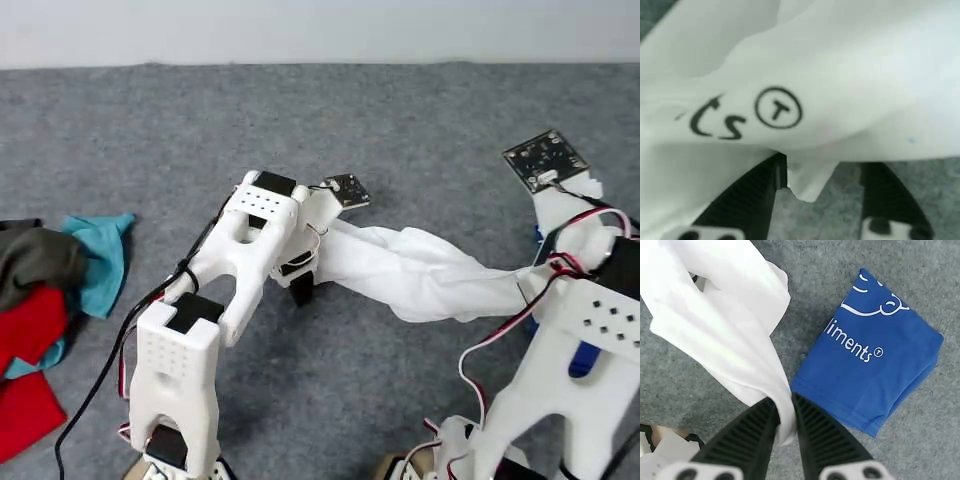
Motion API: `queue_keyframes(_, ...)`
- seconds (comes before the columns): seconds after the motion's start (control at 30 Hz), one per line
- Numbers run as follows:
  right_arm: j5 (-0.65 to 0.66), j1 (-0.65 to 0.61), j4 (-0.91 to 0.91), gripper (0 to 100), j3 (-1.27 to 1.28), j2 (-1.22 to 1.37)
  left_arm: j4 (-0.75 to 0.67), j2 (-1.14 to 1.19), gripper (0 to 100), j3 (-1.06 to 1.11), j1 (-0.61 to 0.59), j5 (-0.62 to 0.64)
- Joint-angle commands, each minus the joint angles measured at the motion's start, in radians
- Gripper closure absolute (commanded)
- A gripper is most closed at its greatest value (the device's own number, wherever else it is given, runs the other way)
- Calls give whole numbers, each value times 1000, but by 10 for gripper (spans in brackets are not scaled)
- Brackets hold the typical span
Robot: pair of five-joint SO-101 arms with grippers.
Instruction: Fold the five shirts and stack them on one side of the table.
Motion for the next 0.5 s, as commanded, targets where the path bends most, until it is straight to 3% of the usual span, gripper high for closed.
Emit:
queue_keyframes(0.0, -9, 13, 39, 988, -8, -28, -51, -8, 829, -5, 6, 6)
queue_keyframes(0.23, -9, 13, 39, 988, -8, -28, -57, -15, 972, -5, 6, 3)
queue_keyframes(0.47, -9, 12, 39, 988, -9, -30, 155, -178, 985, -102, -3, 2)
